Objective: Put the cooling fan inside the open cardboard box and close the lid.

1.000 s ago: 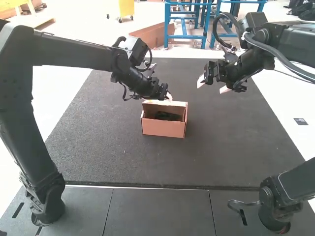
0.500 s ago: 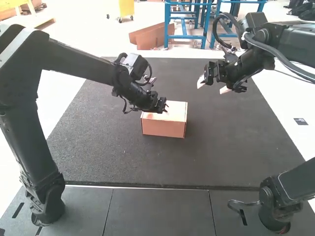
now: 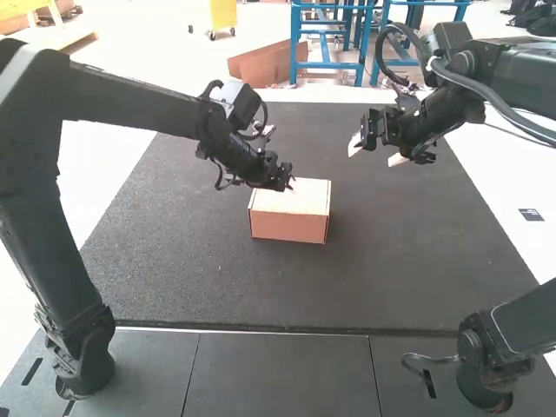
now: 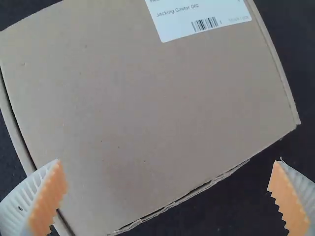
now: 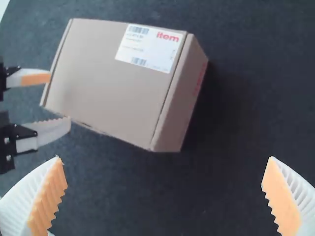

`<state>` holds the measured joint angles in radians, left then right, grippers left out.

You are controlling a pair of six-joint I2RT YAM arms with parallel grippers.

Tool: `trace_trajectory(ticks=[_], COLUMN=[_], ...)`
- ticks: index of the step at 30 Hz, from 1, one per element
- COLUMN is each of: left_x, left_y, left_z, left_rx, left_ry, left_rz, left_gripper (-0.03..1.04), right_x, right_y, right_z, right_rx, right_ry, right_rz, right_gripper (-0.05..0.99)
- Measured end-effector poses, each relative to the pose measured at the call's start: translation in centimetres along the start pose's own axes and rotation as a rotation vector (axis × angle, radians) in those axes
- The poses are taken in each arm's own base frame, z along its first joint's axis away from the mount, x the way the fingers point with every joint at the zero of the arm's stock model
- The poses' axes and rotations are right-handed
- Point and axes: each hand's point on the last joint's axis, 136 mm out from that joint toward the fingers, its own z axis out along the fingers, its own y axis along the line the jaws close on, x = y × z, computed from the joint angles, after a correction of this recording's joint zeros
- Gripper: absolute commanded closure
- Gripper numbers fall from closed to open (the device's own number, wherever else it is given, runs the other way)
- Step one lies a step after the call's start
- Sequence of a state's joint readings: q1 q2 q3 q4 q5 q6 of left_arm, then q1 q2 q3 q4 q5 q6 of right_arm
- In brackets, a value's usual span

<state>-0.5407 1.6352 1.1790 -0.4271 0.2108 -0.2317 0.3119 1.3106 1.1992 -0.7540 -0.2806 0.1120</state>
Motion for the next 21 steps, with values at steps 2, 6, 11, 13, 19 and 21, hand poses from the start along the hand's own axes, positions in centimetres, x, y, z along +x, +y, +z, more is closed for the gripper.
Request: trace_trajectory(ticks=[2, 6, 11, 13, 19, 21], left_x=[-3.1, -6.8, -6.5, -5.4, -3.0, -3.2], left_y=[-0.7, -1.8, -0.3, 0.8, 2.5, 2.5], left_z=[-2.6, -7.9, -10.4, -10.3, -11.2, -12.8], left_rx=[0.0, -0.004, -0.038, -0.065, -0.14, -0.159], left_ry=[-0.099, -0.246, -0.287, -0.282, -0.383, -0.482], left_rz=[0.03, 0.068, 0.055, 0.046, 0.091, 0.126], left_gripper=[0.04, 0.04, 0.04, 0.04, 0.04, 0.04], right_x=[0.0, -0.1, -0.6, -0.6, 0.8, 0.4], right_y=[0.0, 0.2, 0.7, 0.7, -0.1, -0.4], right_z=[0.0, -0.4, -2.2, -2.8, -3.1, -3.1], right_rx=[0.0, -0.003, -0.009, -0.005, 0.026, 0.042], right_ry=[0.0, -0.014, -0.07, -0.093, -0.135, -0.191], right_rz=[0.0, -0.004, -0.03, -0.049, -0.104, -0.126], right_gripper=[0.02, 0.02, 0.02, 0.02, 0.02, 0.02])
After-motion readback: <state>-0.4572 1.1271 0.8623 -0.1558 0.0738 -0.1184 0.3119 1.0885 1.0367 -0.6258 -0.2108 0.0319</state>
